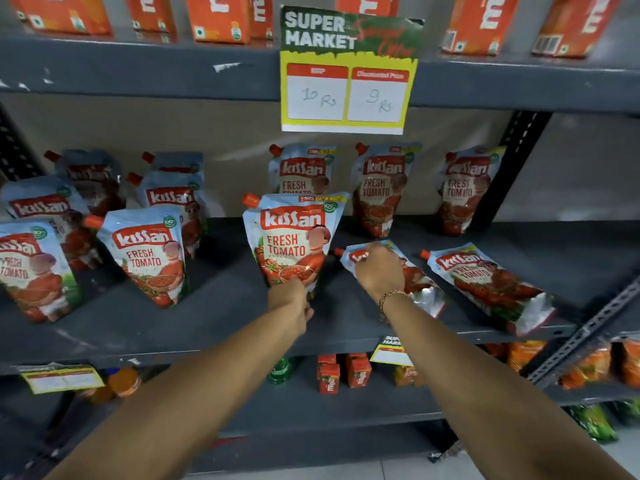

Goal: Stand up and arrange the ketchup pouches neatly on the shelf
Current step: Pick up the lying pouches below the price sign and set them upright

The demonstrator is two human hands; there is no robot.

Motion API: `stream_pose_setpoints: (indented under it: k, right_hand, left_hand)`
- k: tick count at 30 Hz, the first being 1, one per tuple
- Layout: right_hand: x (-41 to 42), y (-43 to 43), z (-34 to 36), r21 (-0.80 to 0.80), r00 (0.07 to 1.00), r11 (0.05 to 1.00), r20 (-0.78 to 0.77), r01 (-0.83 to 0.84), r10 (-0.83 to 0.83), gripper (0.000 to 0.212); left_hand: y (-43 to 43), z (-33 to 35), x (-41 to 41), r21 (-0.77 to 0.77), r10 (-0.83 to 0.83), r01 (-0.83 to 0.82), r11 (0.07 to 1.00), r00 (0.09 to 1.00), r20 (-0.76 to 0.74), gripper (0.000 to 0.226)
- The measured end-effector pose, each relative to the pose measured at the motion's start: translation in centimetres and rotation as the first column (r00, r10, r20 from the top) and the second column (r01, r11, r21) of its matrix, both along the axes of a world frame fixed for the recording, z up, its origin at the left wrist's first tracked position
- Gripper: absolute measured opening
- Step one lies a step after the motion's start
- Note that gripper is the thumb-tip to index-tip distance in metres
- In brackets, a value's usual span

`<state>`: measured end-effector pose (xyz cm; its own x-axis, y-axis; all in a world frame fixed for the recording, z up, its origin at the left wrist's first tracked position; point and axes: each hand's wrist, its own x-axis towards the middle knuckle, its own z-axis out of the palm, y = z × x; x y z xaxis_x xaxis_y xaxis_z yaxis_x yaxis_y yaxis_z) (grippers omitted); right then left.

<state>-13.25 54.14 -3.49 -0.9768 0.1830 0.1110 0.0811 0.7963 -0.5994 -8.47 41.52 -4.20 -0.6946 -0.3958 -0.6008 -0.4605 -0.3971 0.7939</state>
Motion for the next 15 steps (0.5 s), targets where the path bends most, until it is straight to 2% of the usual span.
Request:
stream_pose_setpoints:
  k: [2,4,6,9,13,15]
  right_hand:
    - [-0.1,2.1,0.5,0.141,0.989,0.987,0.109,0.082,-0.098,0.043]
    - [-0.2,3.7,1.0,0.171,0.959,0.979,0.242,0.111,-0.151,0.048]
    - [-0.6,5.1,1.4,0.155,0.937,0.979,0.303,0.131,-0.173,0.046]
    - [-0.8,6.5,1.5,0.119,0.918,0.986,0.365,0.118,-0.154,0.041]
    - [-0.8,7.8,1.2,0.113,0.890,0.987,0.430,0.112,-0.150,0.043]
    - [-1.0,8.2,1.5,0.012,0.878,0.995,0.469,0.103,-0.097,0.045]
  left_hand:
    - [2.1,0.0,0.2,0.119,-0.139,0.133,0.984,0.989,0.050,0.028]
    - [3.6,0.0,-0.1,0.164,-0.282,0.269,0.949,0.957,0.065,0.027]
    - [4.9,-0.2,-0.9,0.176,-0.361,0.345,0.922,0.930,0.067,0.026]
    - [6.2,-0.5,-1.9,0.172,-0.404,0.391,0.904,0.913,0.052,0.041]
    - [7.6,-0.9,-3.0,0.150,-0.414,0.408,0.900,0.910,0.004,0.041]
    - [8.1,-1.0,-3.3,0.129,-0.426,0.424,0.897,0.904,-0.007,0.037]
